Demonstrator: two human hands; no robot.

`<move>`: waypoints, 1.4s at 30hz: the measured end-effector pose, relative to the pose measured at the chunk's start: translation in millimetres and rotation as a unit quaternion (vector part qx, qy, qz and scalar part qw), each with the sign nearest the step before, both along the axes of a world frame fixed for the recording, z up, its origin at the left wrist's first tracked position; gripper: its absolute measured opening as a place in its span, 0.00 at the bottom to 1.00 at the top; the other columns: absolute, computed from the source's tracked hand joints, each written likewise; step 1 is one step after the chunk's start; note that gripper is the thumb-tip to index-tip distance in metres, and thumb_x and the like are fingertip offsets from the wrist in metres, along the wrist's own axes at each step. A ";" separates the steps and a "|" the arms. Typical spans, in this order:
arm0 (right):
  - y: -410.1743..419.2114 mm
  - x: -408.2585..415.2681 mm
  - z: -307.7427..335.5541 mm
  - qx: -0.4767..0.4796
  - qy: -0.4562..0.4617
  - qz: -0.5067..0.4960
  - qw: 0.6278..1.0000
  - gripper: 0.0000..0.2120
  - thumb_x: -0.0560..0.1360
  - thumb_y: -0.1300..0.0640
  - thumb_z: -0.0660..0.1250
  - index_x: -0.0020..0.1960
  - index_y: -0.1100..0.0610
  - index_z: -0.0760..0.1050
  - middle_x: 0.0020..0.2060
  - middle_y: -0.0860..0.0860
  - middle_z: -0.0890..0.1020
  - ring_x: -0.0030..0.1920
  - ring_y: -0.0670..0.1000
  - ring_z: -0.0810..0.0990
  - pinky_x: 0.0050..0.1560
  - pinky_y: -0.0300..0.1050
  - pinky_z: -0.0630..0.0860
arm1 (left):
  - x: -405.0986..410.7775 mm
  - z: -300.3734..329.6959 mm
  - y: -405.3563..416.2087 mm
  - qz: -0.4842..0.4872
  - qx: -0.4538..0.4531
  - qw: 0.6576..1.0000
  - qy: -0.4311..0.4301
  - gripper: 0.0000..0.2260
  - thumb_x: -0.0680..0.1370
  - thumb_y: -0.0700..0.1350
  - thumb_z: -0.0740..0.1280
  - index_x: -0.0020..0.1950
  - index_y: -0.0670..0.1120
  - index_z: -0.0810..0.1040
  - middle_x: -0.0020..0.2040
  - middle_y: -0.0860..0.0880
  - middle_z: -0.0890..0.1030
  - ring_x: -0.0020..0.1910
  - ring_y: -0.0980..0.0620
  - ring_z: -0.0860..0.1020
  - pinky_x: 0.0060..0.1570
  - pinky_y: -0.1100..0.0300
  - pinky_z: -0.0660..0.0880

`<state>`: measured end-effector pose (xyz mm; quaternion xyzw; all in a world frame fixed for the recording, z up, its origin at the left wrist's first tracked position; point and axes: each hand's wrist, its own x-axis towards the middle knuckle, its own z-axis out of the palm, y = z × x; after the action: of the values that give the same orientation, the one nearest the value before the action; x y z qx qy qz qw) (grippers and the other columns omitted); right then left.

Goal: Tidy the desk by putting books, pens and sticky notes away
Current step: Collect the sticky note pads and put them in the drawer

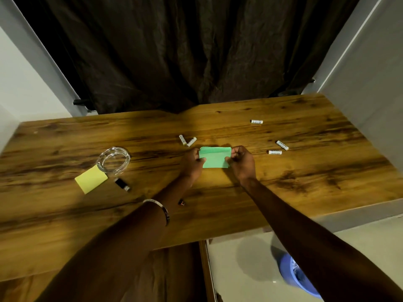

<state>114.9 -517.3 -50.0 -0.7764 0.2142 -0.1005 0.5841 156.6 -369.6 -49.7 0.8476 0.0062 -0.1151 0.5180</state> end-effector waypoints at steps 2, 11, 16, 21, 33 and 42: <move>5.6 -7.8 0.1 -0.025 0.021 0.025 0.999 0.10 0.73 0.72 0.64 0.44 0.58 0.73 0.41 0.50 0.76 0.42 0.44 0.76 0.47 0.41 0.77 | -6.7 -3.4 5.3 -0.023 0.033 0.999 0.003 0.15 0.78 0.35 0.63 0.65 0.36 0.73 0.62 0.38 0.78 0.60 0.42 0.77 0.54 0.55 0.75; 28.5 -28.2 6.8 -0.091 0.065 -0.007 0.994 0.08 0.76 0.64 0.66 0.55 0.59 0.78 0.52 0.51 0.81 0.53 0.50 0.79 0.52 0.45 0.78 | -30.5 8.4 26.1 0.022 -0.034 0.998 0.045 0.14 0.78 0.34 0.63 0.63 0.34 0.70 0.63 0.36 0.76 0.61 0.40 0.76 0.51 0.52 0.74; 46.1 -48.5 15.2 -0.100 0.083 0.000 0.992 0.11 0.76 0.65 0.65 0.57 0.60 0.80 0.55 0.55 0.83 0.54 0.53 0.81 0.48 0.41 0.74 | -53.0 12.8 50.7 0.016 -0.078 0.992 0.099 0.15 0.78 0.35 0.64 0.63 0.33 0.70 0.62 0.34 0.75 0.50 0.44 0.76 0.37 0.59 0.73; 62.0 -73.7 18.5 -0.108 0.101 0.011 0.989 0.10 0.76 0.62 0.65 0.54 0.57 0.82 0.52 0.55 0.84 0.52 0.56 0.82 0.54 0.50 0.79 | -82.1 15.9 75.4 0.017 -0.097 0.988 0.119 0.15 0.77 0.35 0.66 0.62 0.34 0.72 0.60 0.35 0.77 0.52 0.41 0.79 0.42 0.55 0.78; 101.0 -152.1 16.3 -0.109 0.145 0.022 0.983 0.12 0.74 0.60 0.64 0.54 0.56 0.82 0.53 0.54 0.84 0.55 0.55 0.81 0.48 0.39 0.71 | -167.0 7.2 107.7 0.033 -0.067 0.981 0.177 0.12 0.79 0.37 0.63 0.62 0.36 0.71 0.60 0.37 0.78 0.57 0.41 0.79 0.49 0.52 0.79; 114.4 -214.5 9.3 -0.067 0.115 0.044 0.990 0.08 0.73 0.65 0.62 0.48 0.55 0.76 0.45 0.50 0.80 0.47 0.51 0.78 0.44 0.39 0.69 | -235.4 -11.7 129.7 0.074 -0.047 0.985 0.150 0.08 0.76 0.40 0.68 0.55 0.40 0.77 0.52 0.40 0.82 0.45 0.48 0.81 0.39 0.56 0.82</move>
<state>-99.6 -402.9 -40.7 -0.8290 0.2386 0.0009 0.5058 -78.9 -239.9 -61.3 0.7926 0.1410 -0.2020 0.5578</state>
